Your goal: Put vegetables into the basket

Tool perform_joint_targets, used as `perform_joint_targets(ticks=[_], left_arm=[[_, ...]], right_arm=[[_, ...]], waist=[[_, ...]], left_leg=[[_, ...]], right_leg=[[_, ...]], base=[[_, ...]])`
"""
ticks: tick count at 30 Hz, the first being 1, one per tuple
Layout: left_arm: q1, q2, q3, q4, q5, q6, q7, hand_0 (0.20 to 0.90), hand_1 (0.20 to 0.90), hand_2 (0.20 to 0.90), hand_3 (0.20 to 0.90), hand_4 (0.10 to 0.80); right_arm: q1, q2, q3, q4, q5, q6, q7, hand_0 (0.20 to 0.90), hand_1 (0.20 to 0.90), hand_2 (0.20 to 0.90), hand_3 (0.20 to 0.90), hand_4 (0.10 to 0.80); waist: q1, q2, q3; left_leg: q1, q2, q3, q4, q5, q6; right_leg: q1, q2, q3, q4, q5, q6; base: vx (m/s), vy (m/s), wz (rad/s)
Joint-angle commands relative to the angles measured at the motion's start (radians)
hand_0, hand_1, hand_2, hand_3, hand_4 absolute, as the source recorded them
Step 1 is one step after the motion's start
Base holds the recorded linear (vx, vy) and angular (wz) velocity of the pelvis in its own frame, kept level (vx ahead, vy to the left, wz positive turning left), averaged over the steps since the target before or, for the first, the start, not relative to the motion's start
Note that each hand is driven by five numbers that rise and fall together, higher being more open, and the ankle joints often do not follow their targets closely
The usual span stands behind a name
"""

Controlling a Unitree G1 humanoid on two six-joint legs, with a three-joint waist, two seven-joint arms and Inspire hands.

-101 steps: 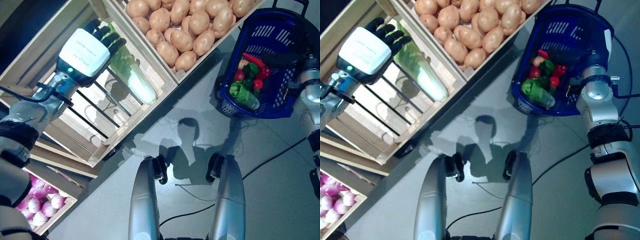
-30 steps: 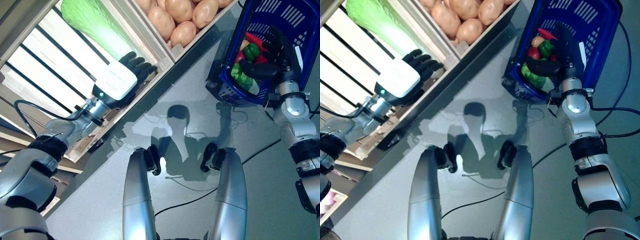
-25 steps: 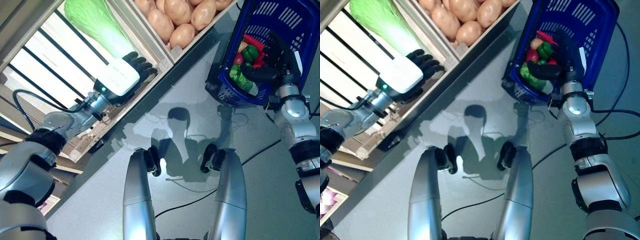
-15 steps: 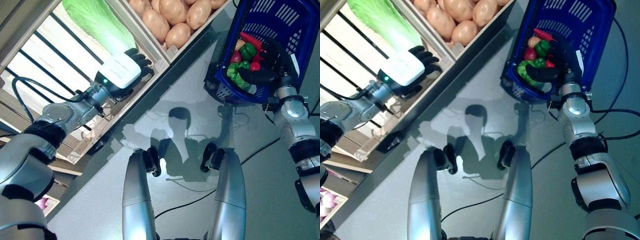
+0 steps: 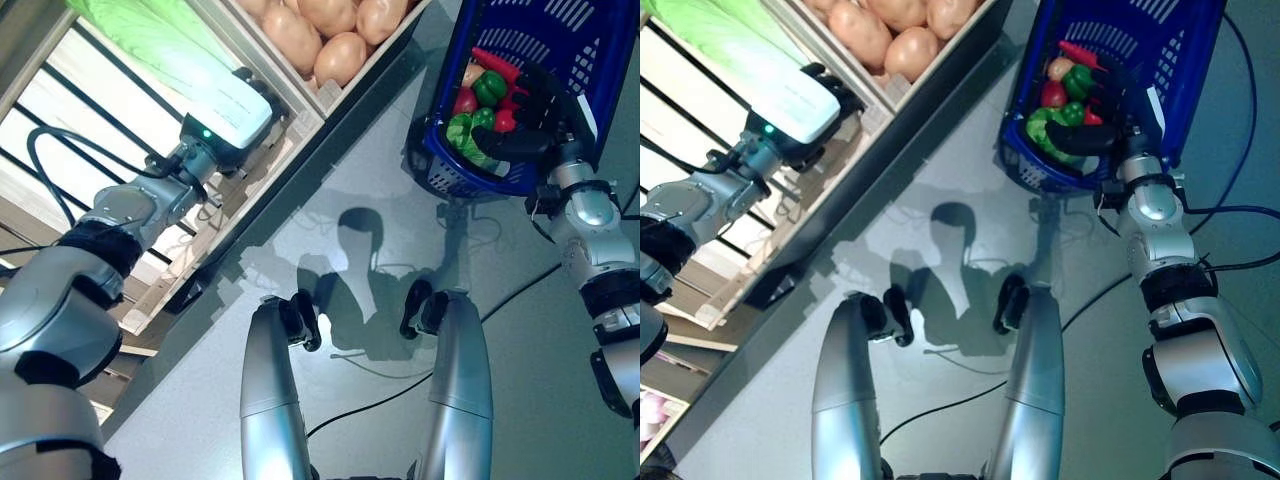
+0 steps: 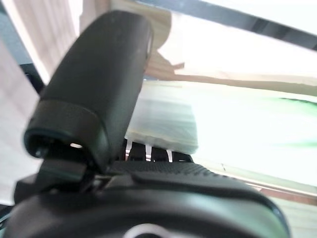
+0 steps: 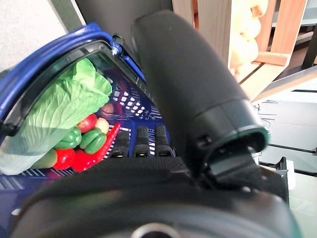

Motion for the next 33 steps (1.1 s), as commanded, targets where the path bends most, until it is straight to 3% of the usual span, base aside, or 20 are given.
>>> perform_joint_targets(ticks=[1, 3, 4, 5, 22, 28, 33], left_arm=[[-0.092, 0.028, 0.006, 0.176, -0.055, 0.199, -0.149, 0.9, 0.9, 0.9, 0.9, 0.8], [-0.097, 0.025, 0.0, 0.199, -0.054, 0.209, -0.182, 0.9, 0.9, 0.9, 0.9, 0.8], [-0.097, 0.025, 0.0, 0.199, -0.054, 0.209, -0.182, 0.571, 0.571, 0.571, 0.571, 0.58], [-0.097, 0.026, 0.001, 0.205, -0.063, 0.205, -0.195, 0.3, 0.3, 0.3, 0.3, 0.4], [-0.04, 0.043, 0.065, 0.166, -0.209, -0.006, -0.05, 0.3, 0.3, 0.3, 0.3, 0.4], [0.032, 0.027, 0.193, 0.117, -0.393, -0.152, 0.011, 0.3, 0.3, 0.3, 0.3, 0.4], [0.18, -0.005, 0.389, 0.036, -0.526, -0.334, 0.011, 0.3, 0.3, 0.3, 0.3, 0.4]], right_arm=[[-0.121, -0.051, -0.006, -0.016, 0.034, -0.09, 0.04, 0.9, 0.9, 0.9, 0.9, 0.8], [-0.125, -0.049, -0.005, -0.008, 0.031, -0.1, 0.053, 0.9, 0.9, 0.9, 0.9, 0.8], [-0.125, -0.049, -0.005, -0.008, 0.031, -0.1, 0.053, 0.9, 0.9, 0.9, 0.9, 0.8], [-0.128, -0.05, -0.003, -0.008, 0.032, -0.104, 0.054, 0.9, 0.9, 0.9, 0.9, 0.8], [-0.077, -0.034, -0.004, -0.089, 0.027, -0.131, 0.093, 0.9, 0.9, 0.9, 0.9, 0.8], [-0.034, -0.013, -0.004, -0.134, -0.001, -0.113, 0.101, 0.9, 0.9, 0.9, 0.9, 0.8], [0.053, 0.032, -0.045, -0.157, -0.019, -0.091, 0.116, 0.9, 0.9, 0.9, 0.9, 0.8]], waist=[[-0.019, 0.008, -0.044], [-0.021, 0.008, -0.043], [-0.021, 0.008, -0.043], [-0.021, 0.009, -0.043], [-0.015, 0.016, -0.061], [-0.011, 0.013, -0.081], [0.002, 0.004, -0.122]], left_leg=[[0.025, 0.022, -0.049, -0.032, -0.096, -0.048], [0.022, 0.024, -0.048, -0.031, -0.094, -0.047], [0.022, 0.024, -0.048, -0.031, -0.094, -0.047], [0.023, 0.024, -0.046, -0.033, -0.094, -0.048], [0.139, 0.008, -0.022, -0.108, -0.088, -0.051], [0.229, -0.007, -0.011, -0.173, -0.075, -0.051], [0.354, -0.027, -0.01, -0.258, -0.062, -0.05]], right_leg=[[0.07, -0.042, 0.03, -0.085, 0.017, 0.026], [0.066, -0.041, 0.032, -0.085, 0.018, 0.026], [0.066, -0.041, 0.032, -0.085, 0.018, 0.026], [0.067, -0.041, 0.032, -0.087, 0.02, 0.026], [0.183, -0.044, 0.017, -0.161, 0.025, 0.033], [0.278, -0.034, 0.004, -0.214, 0.021, 0.032], [0.406, -0.032, -0.016, -0.275, 0.01, 0.025]], base=[[-0.002, 0.028, -0.03], [-0.002, 0.021, -0.06], [-0.003, 0.022, -0.06], [-0.008, 0.032, -0.04], [-0.002, 0.002, 0.0], [0.007, -0.04, 0.03], [0.04, -0.066, 0.07]])
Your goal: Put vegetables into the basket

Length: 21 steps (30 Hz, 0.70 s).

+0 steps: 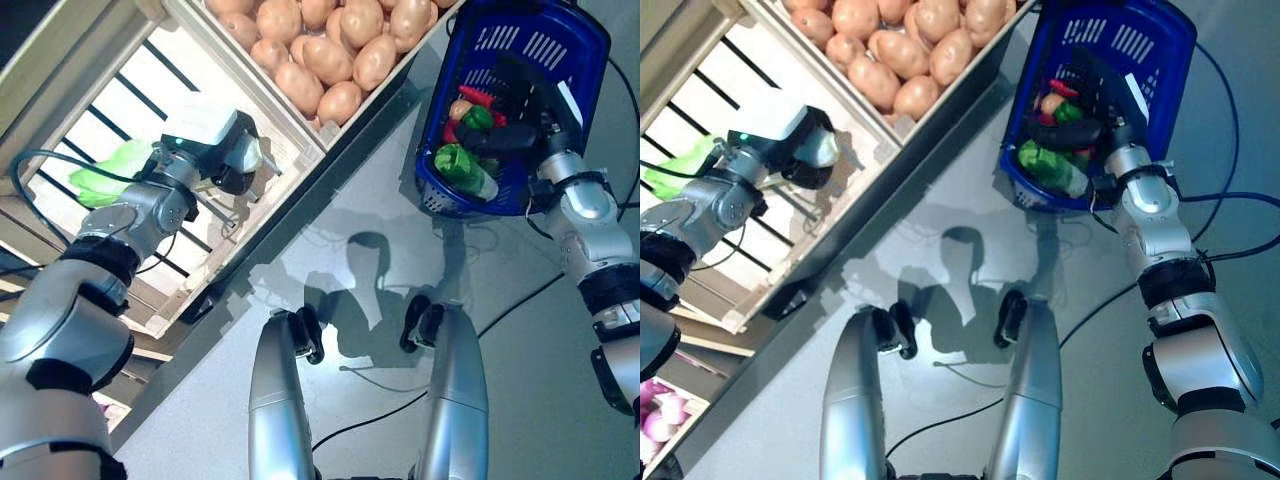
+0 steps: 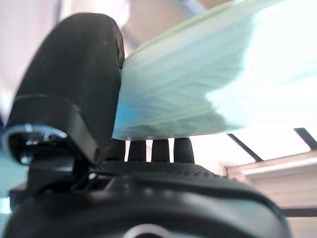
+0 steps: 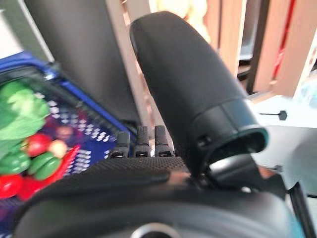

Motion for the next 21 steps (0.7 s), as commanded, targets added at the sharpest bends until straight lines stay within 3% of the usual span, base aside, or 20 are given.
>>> perform_joint_targets(ticks=[1, 4, 11, 15, 21], left_arm=[[0.043, 0.021, 0.161, -0.059, -0.166, -0.133, 0.095, 0.3, 0.3, 0.3, 0.3, 0.4], [0.183, -0.018, 0.286, -0.159, -0.302, -0.188, 0.034, 0.3, 0.3, 0.3, 0.3, 0.4], [0.357, -0.115, 0.438, -0.308, -0.601, -0.232, -0.118, 0.3, 0.3, 0.3, 0.3, 0.4], [0.455, -0.211, 0.518, -0.391, -0.736, -0.24, -0.205, 0.3, 0.3, 0.3, 0.3, 0.4], [0.574, -0.311, 0.564, -0.504, -0.836, -0.192, -0.296, 0.3, 0.3, 0.3, 0.3, 0.4]], right_arm=[[0.07, 0.037, -0.072, -0.092, -0.02, -0.085, 0.034, 0.9, 0.9, 0.9, 0.9, 0.8], [0.164, 0.08, -0.098, -0.134, -0.041, -0.076, 0.041, 0.9, 0.9, 0.9, 0.9, 0.8], [0.275, 0.163, -0.123, -0.192, -0.088, -0.014, 0.113, 0.9, 0.9, 0.9, 0.9, 0.8], [0.336, 0.215, -0.104, -0.198, -0.045, 0.098, 0.243, 0.9, 0.9, 0.9, 0.9, 0.8], [0.401, 0.255, -0.095, -0.204, 0.098, 0.251, 0.463, 0.9, 0.9, 0.9, 0.9, 0.8]], waist=[[-0.007, -0.012, -0.13], [0.009, -0.025, -0.166], [0.029, -0.049, -0.226], [0.043, -0.064, -0.292], [0.062, -0.082, -0.41]], left_leg=[[0.148, -0.02, -0.011, -0.123, -0.087, -0.01], [0.293, -0.051, -0.004, -0.264, -0.04, -0.01], [0.544, -0.089, 0.002, -0.528, 0.054, 0.006], [0.715, -0.11, 0.006, -0.716, 0.124, 0.015], [0.953, -0.14, 0.02, -1.068, 0.264, 0.01]], right_leg=[[0.192, -0.021, 0.046, -0.175, 0.009, 0.035], [0.34, -0.011, 0.007, -0.299, 0.033, 0.04], [0.592, 0.012, -0.061, -0.54, 0.092, 0.055], [0.776, 0.055, -0.105, -0.739, 0.144, 0.066], [1.033, 0.139, -0.164, -1.086, 0.263, 0.084]], base=[[0.113, -0.08, 0.14], [0.112, -0.064, 0.08], [0.118, -0.073, 0.09], [0.194, -0.08, 0.08], [0.207, -0.076, 0.04]])
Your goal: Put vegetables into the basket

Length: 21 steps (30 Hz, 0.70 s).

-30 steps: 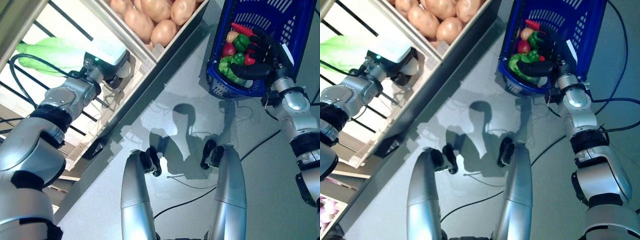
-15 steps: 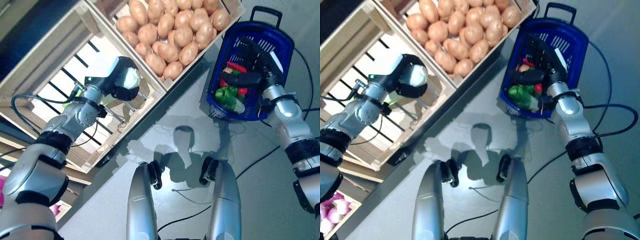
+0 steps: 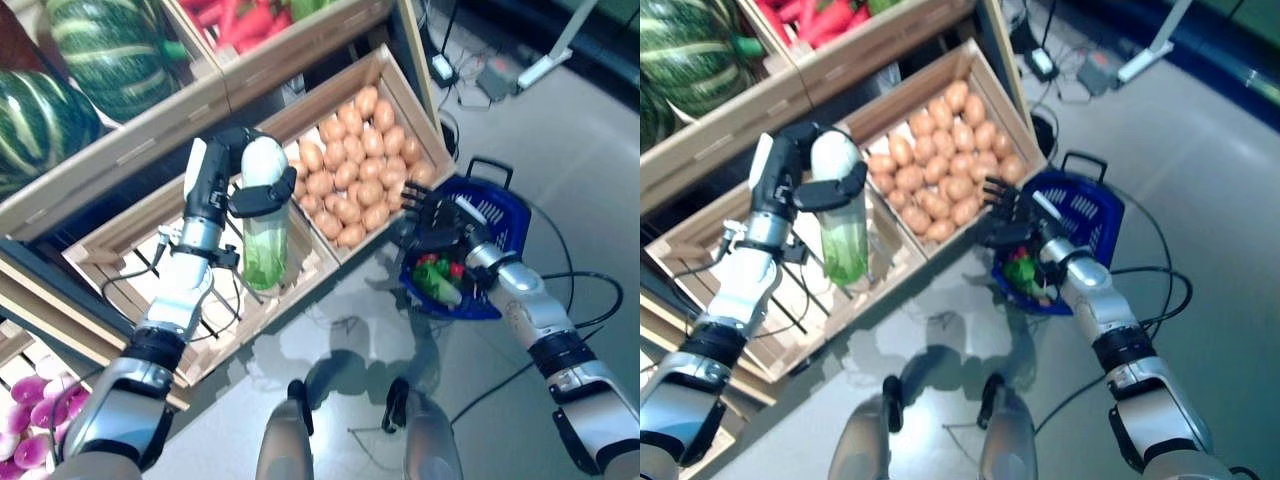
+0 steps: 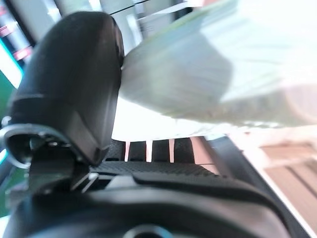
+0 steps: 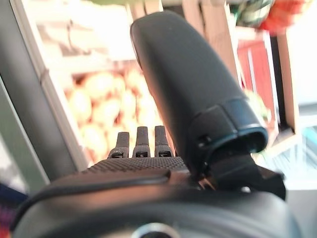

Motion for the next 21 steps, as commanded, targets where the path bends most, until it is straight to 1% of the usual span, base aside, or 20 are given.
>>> perform_joint_targets(ticks=[1, 4, 5, 7, 11, 13, 21], left_arm=[[0.047, -0.038, 0.052, -0.084, -0.104, -0.057, -0.033, 0.3, 0.3, 0.3, 0.3, 0.4], [0.077, -0.057, 0.053, -0.094, -0.141, -0.033, -0.058, 0.3, 0.3, 0.3, 0.3, 0.4], [0.085, -0.058, 0.055, -0.1, -0.158, -0.023, -0.066, 0.3, 0.3, 0.3, 0.3, 0.4], [0.097, -0.066, 0.056, -0.1, -0.197, -0.012, -0.087, 0.3, 0.3, 0.3, 0.3, 0.4], [0.117, -0.092, 0.051, -0.098, -0.221, 0.0, -0.123, 0.3, 0.3, 0.3, 0.3, 0.4], [0.12, -0.098, 0.043, -0.098, -0.24, 0.013, -0.136, 0.3, 0.3, 0.3, 0.3, 0.4], [0.158, -0.126, 0.022, -0.088, -0.287, 0.026, -0.196, 0.3, 0.3, 0.3, 0.3, 0.4]], right_arm=[[0.047, 0.053, -0.011, -0.021, 0.135, 0.007, 0.15, 0.9, 0.9, 0.9, 0.9, 0.8], [0.065, 0.056, 0.001, -0.052, 0.145, 0.015, 0.173, 0.9, 0.9, 0.9, 0.9, 0.8], [0.07, 0.055, 0.005, -0.068, 0.147, 0.02, 0.178, 0.9, 0.9, 0.9, 0.9, 0.8], [0.076, 0.049, 0.014, -0.097, 0.147, 0.03, 0.2, 0.9, 0.9, 0.9, 0.9, 0.8], [0.076, 0.046, 0.037, -0.14, 0.133, 0.068, 0.248, 0.9, 0.9, 0.9, 0.9, 0.8], [0.073, 0.041, 0.049, -0.152, 0.138, 0.069, 0.263, 0.9, 0.9, 0.9, 0.9, 0.8], [0.068, 0.038, 0.09, -0.192, 0.131, 0.092, 0.323, 0.9, 0.9, 0.9, 0.9, 0.8]], waist=[[0.019, -0.031, -0.299], [0.023, -0.034, -0.335], [0.022, -0.034, -0.342], [0.021, -0.036, -0.354], [0.023, -0.039, -0.373], [0.025, -0.041, -0.378], [0.026, -0.044, -0.378]], left_leg=[[0.104, -0.077, -0.011, -0.129, -0.047, 0.076], [0.17, -0.078, -0.016, -0.254, 0.006, 0.067], [0.182, -0.076, -0.013, -0.271, 0.012, 0.063], [0.185, -0.072, -0.012, -0.271, 0.011, 0.058], [0.186, -0.07, -0.016, -0.271, 0.004, 0.053], [0.187, -0.07, -0.02, -0.271, 0.002, 0.052], [0.208, -0.071, -0.022, -0.271, -0.007, 0.058]], right_leg=[[0.212, 0.01, -0.005, -0.327, 0.097, 0.03], [0.277, 0.038, -0.015, -0.429, 0.137, 0.029], [0.293, 0.044, -0.018, -0.453, 0.146, 0.028], [0.298, 0.051, -0.02, -0.455, 0.144, 0.025], [0.306, 0.061, -0.024, -0.455, 0.132, 0.017], [0.31, 0.063, -0.027, -0.455, 0.129, 0.015], [0.327, 0.065, -0.019, -0.455, 0.123, 0.009]], base=[[0.109, -0.078, 0.09], [0.075, -0.062, 0.07], [0.034, -0.052, 0.02], [0.003, -0.044, 0.02], [0.004, -0.021, 0.03], [0.006, -0.02, 0.07], [0.005, -0.004, 0.03]])
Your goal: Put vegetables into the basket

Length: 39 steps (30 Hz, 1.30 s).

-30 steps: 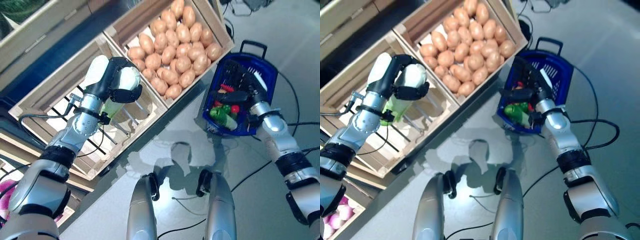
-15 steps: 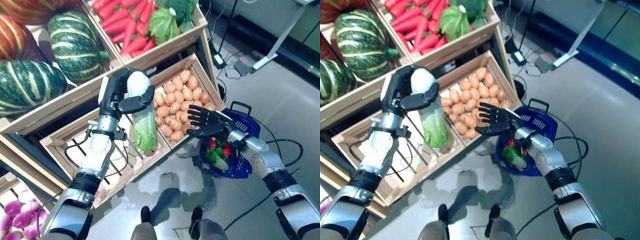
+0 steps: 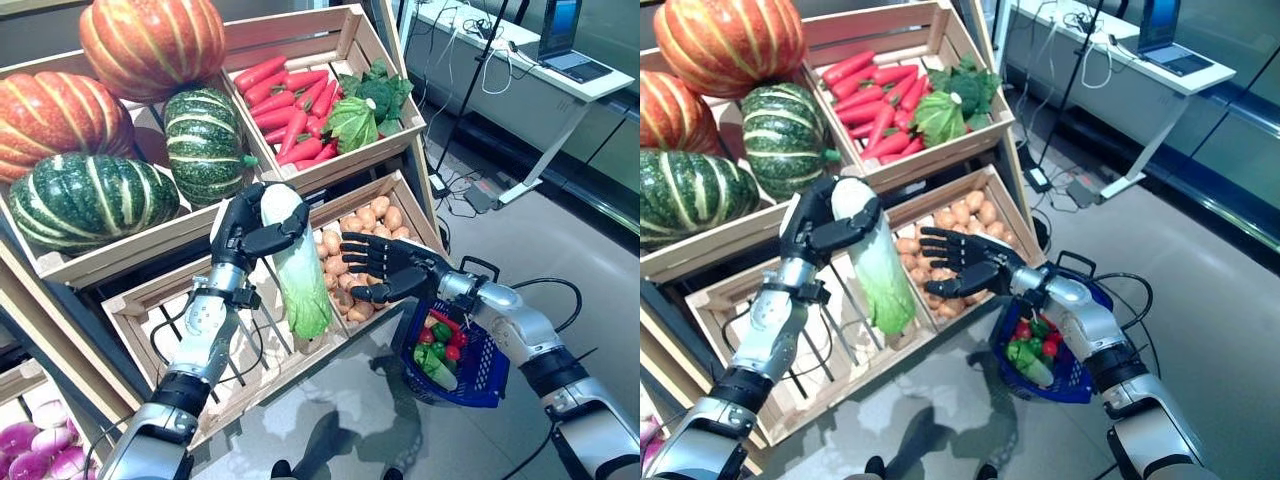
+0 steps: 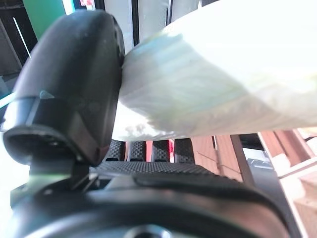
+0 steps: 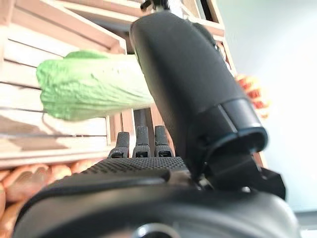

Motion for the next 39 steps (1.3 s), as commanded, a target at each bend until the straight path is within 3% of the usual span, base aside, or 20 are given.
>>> perform_joint_targets(ticks=[1, 9, 15, 22, 35, 36, 37, 38, 39], left_arm=[[-0.028, -0.013, -0.007, -0.001, -0.06, -0.074, -0.044, 0.3, 0.3, 0.3, 0.3, 0.4], [-0.029, -0.048, -0.05, -0.023, -0.072, -0.072, -0.08, 0.3, 0.3, 0.3, 0.3, 0.4], [-0.038, -0.101, -0.089, -0.057, -0.098, -0.063, -0.076, 0.3, 0.3, 0.3, 0.3, 0.4], [-0.06, -0.163, -0.139, -0.057, -0.139, -0.051, -0.11, 0.3, 0.3, 0.3, 0.3, 0.4], [-0.098, -0.208, -0.221, -0.115, -0.222, -0.019, -0.131, 0.3, 0.3, 0.3, 0.3, 0.4], [-0.099, -0.21, -0.229, -0.12, -0.22, -0.019, -0.132, 0.3, 0.3, 0.3, 0.3, 0.4], [-0.1, -0.21, -0.231, -0.12, -0.22, -0.02, -0.133, 0.3, 0.3, 0.3, 0.3, 0.4], [-0.101, -0.211, -0.234, -0.123, -0.22, -0.018, -0.133, 0.3, 0.3, 0.3, 0.3, 0.4], [-0.104, -0.211, -0.24, -0.13, -0.219, -0.015, -0.127, 0.3, 0.3, 0.3, 0.3, 0.4]], right_arm=[[0.002, 0.018, 0.042, -0.025, 0.091, -0.049, 0.071, 0.9, 0.9, 0.9, 0.9, 0.8], [-0.004, 0.078, 0.083, 0.008, 0.134, 0.025, 0.058, 0.9, 0.9, 0.9, 0.9, 0.8], [-0.022, 0.17, 0.099, 0.138, 0.096, 0.03, -0.056, 0.9, 0.9, 0.9, 0.9, 0.8], [-0.084, 0.283, 0.088, 0.304, 0.194, 0.117, -0.073, 0.9, 0.9, 0.9, 0.9, 0.8], [-0.159, 0.36, 0.115, 0.458, 0.182, 0.151, -0.097, 0.9, 0.9, 0.9, 0.9, 0.8], [-0.167, 0.365, 0.117, 0.467, 0.185, 0.147, -0.097, 0.571, 0.571, 0.571, 0.571, 0.58], [-0.169, 0.367, 0.117, 0.47, 0.188, 0.143, -0.098, 0.571, 0.571, 0.571, 0.571, 0.58], [-0.174, 0.372, 0.118, 0.474, 0.193, 0.136, -0.1, 0.3, 0.3, 0.3, 0.3, 0.4], [-0.18, 0.375, 0.119, 0.474, 0.207, 0.136, -0.102, 0.3, 0.3, 0.3, 0.3, 0.4]], waist=[[0.004, -0.003, -0.194], [0.019, -0.001, -0.193], [0.036, 0.003, -0.194], [0.062, 0.011, -0.197], [0.085, 0.012, -0.2], [0.087, 0.012, -0.201], [0.087, 0.012, -0.2], [0.088, 0.012, -0.201], [0.089, 0.012, -0.201]], left_leg=[[-0.034, -0.044, -0.018, 0.0, -0.077, 0.052], [-0.023, -0.047, -0.027, 0.0, -0.082, 0.053], [-0.011, -0.05, -0.04, 0.0, -0.089, 0.055], [0.002, -0.052, -0.061, 0.0, -0.098, 0.059], [0.008, -0.058, -0.088, 0.0, -0.1, 0.066], [0.008, -0.058, -0.089, 0.0, -0.1, 0.066], [0.008, -0.058, -0.089, 0.0, -0.1, 0.066], [0.007, -0.058, -0.09, 0.0, -0.1, 0.067], [0.006, -0.059, -0.091, 0.0, -0.099, 0.067]], right_leg=[[-0.008, -0.006, 0.004, 0.002, -0.061, -0.036], [0.006, -0.011, -0.008, 0.002, -0.065, -0.033], [0.02, -0.016, -0.021, 0.002, -0.07, -0.031], [0.037, -0.02, -0.033, 0.002, -0.076, -0.034], [0.047, -0.028, -0.045, 0.002, -0.075, -0.038], [0.047, -0.028, -0.046, 0.002, -0.075, -0.038], [0.047, -0.028, -0.046, 0.002, -0.074, -0.038], [0.046, -0.028, -0.045, 0.002, -0.074, -0.039], [0.046, -0.027, -0.045, 0.002, -0.074, -0.04]], base=[[0.0, 0.0, 0.0], [0.0, 0.0, 0.0], [0.02, 0.011, 0.08], [0.018, 0.011, 0.06], [0.006, 0.011, 0.09], [-0.005, 0.005, 0.05], [-0.006, 0.007, 0.04], [-0.008, 0.007, 0.03], [-0.016, 0.011, 0.03]])
